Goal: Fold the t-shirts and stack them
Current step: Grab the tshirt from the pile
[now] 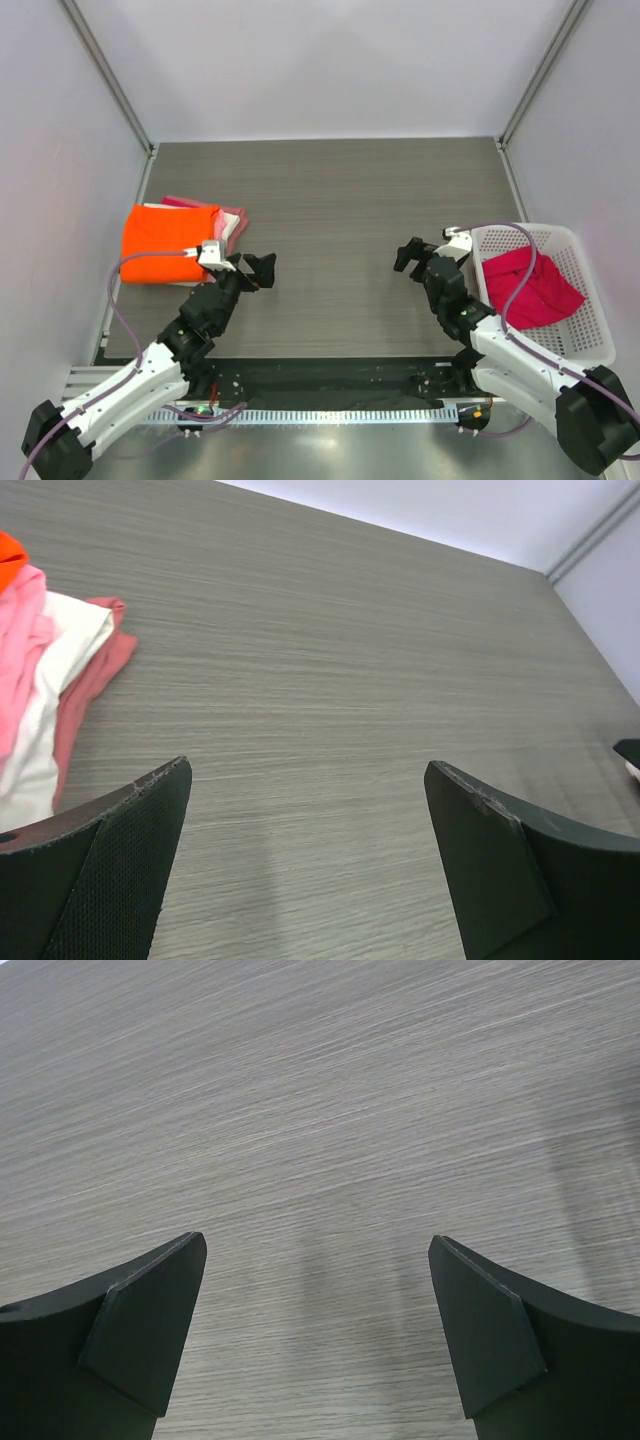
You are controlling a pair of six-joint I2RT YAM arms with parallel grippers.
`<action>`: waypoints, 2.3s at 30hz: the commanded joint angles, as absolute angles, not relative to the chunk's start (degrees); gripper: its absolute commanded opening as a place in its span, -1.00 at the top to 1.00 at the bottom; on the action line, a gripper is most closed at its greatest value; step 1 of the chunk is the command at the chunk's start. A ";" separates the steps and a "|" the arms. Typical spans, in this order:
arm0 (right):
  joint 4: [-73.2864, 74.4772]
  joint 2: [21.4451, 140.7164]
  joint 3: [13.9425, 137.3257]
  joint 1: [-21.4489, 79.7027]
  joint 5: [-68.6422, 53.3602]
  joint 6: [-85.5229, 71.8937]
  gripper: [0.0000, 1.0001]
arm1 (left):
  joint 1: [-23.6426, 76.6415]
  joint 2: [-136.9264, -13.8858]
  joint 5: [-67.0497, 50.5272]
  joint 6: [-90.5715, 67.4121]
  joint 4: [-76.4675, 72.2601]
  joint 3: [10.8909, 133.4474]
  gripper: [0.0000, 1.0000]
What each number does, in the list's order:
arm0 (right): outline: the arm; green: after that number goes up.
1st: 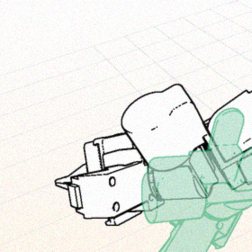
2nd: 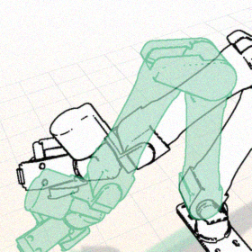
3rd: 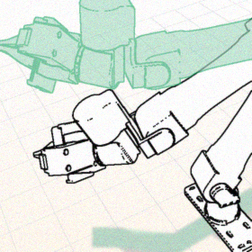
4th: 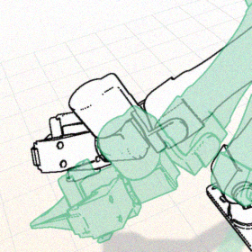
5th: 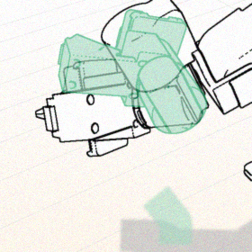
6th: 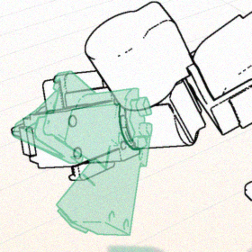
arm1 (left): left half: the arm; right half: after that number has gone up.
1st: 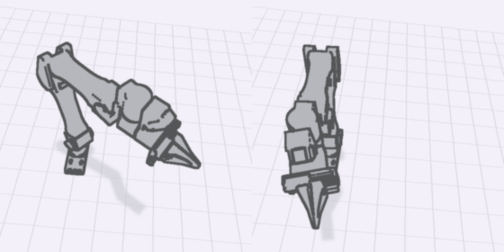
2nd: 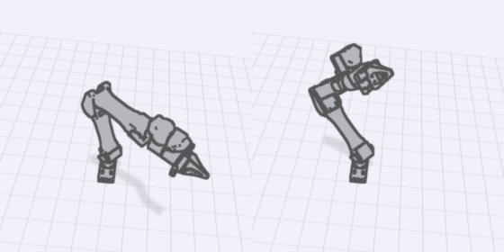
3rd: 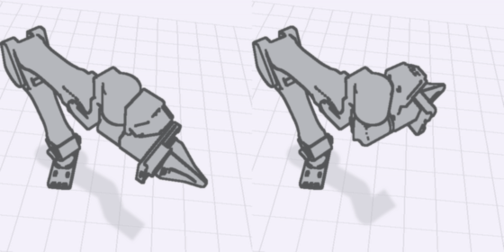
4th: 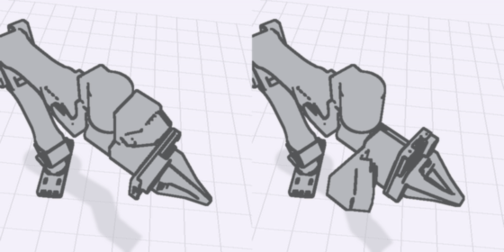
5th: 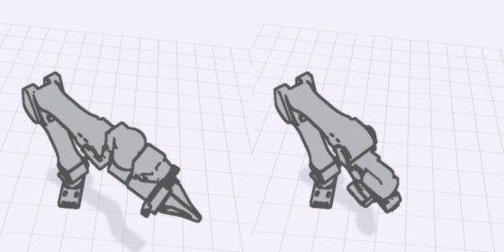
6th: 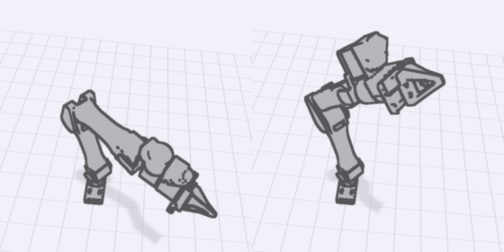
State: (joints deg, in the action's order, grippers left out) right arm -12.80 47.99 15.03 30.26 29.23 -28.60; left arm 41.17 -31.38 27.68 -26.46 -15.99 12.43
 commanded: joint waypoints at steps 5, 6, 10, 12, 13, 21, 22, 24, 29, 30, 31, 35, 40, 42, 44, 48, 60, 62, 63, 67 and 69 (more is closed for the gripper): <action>-13.71 48.08 17.40 30.50 32.08 -28.83 -0.99 | 41.13 -31.81 25.75 -25.22 -17.76 15.29 -0.99; -13.45 47.99 17.40 30.41 32.25 -29.00 -0.99 | 41.13 -32.34 26.27 -25.49 -17.23 15.90 -0.99; -11.26 47.81 18.89 30.50 32.88 -32.95 -0.99 | 41.13 -36.12 32.50 -28.65 -12.32 19.42 -0.99; -7.50 47.73 21.25 30.41 31.73 -34.36 -0.99 | 41.13 -36.83 32.08 -28.65 -11.95 20.04 -0.99; -6.43 47.55 21.88 30.50 31.82 -34.63 -1.00 | 41.13 -36.57 30.77 -28.39 -12.56 19.87 -0.99; 20.42 44.12 35.38 29.89 56.03 -38.47 -0.99 | 41.13 -31.73 30.32 -27.95 -13.80 17.05 -0.99; 24.31 44.82 37.68 29.36 57.99 -40.15 -0.99 | 41.13 -31.55 30.50 -27.95 -13.80 16.96 -1.00; 34.07 48.40 44.52 25.07 59.58 -42.44 -0.99 | 41.13 -31.46 30.32 -28.04 -13.80 16.88 -0.99; 39.55 53.26 52.11 7.77 48.01 -40.08 -0.99 | 41.13 -31.55 30.14 -27.95 -13.45 17.22 -0.99; 39.64 53.52 52.99 1.03 45.73 -39.64 -0.99 | 41.13 -31.38 30.06 -27.95 -13.27 17.14 -0.99; 39.64 54.31 53.26 -2.43 43.01 -39.46 -0.99 | 41.13 -31.38 30.23 -27.95 -13.18 17.14 -0.99; 38.50 60.45 52.83 -16.32 31.15 -40.16 -0.99 | 41.22 -31.11 30.24 -27.95 -13.10 17.05 -0.99; 30.86 68.80 47.03 -25.48 21.98 -43.32 -0.92 | 41.13 -31.29 30.15 -27.95 -13.10 17.14 -0.99; 28.40 72.76 46.15 -25.75 21.88 -45.34 -0.89 | 41.13 -31.11 30.32 -27.95 -13.10 17.05 -0.99; 26.90 74.87 45.97 -25.75 22.06 -46.66 -0.87 | 41.13 -31.11 30.32 -27.86 -13.10 17.05 -0.99; 24.87 79.88 44.74 -25.75 23.02 -48.78 -0.82 | 41.13 -31.11 30.24 -27.77 -13.18 16.96 -0.99; 27.23 66.30 40.33 -28.74 29.43 -53.00 0.98 | 41.05 -31.11 30.41 -27.69 -13.18 16.96 -0.99; 31.70 56.66 43.23 -28.74 31.19 -52.21 0.98 | 41.13 -31.55 30.32 -27.69 -13.36 17.05 -0.99; 33.12 53.64 47.85 -28.74 31.55 -51.16 0.98 | 41.13 -31.64 30.32 -27.69 -13.45 17.22 -0.99; 37.25 47.29 63.68 -28.65 23.05 -46.85 0.98 | 41.13 -32.08 29.97 -27.69 -13.62 17.31 -0.99; 40.24 49.38 75.33 -28.65 13.69 -46.15 0.98 | 41.13 -32.25 29.88 -27.77 -13.71 17.40 -0.99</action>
